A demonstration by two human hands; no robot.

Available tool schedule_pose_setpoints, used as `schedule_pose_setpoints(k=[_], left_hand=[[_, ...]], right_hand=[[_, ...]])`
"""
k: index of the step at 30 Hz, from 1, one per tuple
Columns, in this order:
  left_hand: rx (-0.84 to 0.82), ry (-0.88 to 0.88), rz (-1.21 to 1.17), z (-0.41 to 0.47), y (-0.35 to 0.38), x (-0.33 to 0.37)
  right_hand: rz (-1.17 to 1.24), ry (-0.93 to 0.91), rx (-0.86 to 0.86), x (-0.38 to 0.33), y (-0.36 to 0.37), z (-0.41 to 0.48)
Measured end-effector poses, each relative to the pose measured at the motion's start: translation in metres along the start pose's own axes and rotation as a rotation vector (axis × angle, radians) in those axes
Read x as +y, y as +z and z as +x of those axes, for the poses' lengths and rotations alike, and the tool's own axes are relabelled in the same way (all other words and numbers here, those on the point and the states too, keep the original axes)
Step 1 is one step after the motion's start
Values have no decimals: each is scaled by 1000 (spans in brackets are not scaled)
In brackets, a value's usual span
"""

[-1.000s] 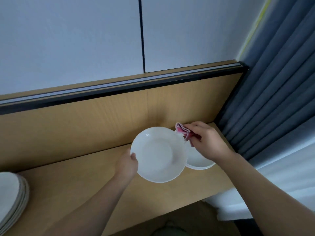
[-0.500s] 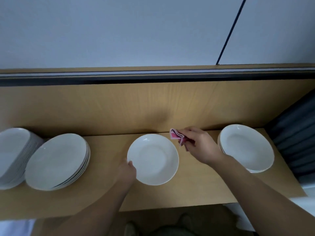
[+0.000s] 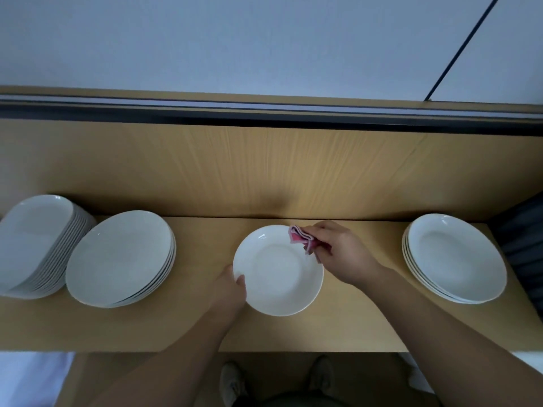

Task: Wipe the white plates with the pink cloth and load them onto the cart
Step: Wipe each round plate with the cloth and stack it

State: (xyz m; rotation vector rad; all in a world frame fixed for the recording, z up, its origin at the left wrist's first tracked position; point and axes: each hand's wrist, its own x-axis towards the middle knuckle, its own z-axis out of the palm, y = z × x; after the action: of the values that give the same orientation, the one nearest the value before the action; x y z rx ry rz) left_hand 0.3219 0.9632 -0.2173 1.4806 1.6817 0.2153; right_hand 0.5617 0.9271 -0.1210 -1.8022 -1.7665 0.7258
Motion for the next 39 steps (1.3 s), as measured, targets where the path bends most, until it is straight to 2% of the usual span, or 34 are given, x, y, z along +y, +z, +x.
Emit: schedule_pose_setpoints(k=[3,6,11,17,22,28,34,37,39], left_hand=[[-31,61,141,0,-11,-2],[-48,254,354,-4,-27,-8],[-207,424,607,-5,-41,-14],[-248,444,771,2,-47,-17],[-253,441,724,8,-44,-20],[-215,476,663,10,-42,-21],[-246,445,748,10,-45,-17],[-241,437,746,7,-47,-13],[-239,437,730,4,-49,-10]], right_hand=[[-21,3,-48,-2,11,9],[-122,11,-113,-2,23,24],[-349,38,-187,-2,63,53],[-547,199,-137,0,122,59],[-548,222,-147,-4,149,53],[-474,-17,-250,-8,169,30],[-585,-383,-195,0,160,5],[-561,-396,-334,9,149,-1],[-454,-340,-423,15,141,-4]])
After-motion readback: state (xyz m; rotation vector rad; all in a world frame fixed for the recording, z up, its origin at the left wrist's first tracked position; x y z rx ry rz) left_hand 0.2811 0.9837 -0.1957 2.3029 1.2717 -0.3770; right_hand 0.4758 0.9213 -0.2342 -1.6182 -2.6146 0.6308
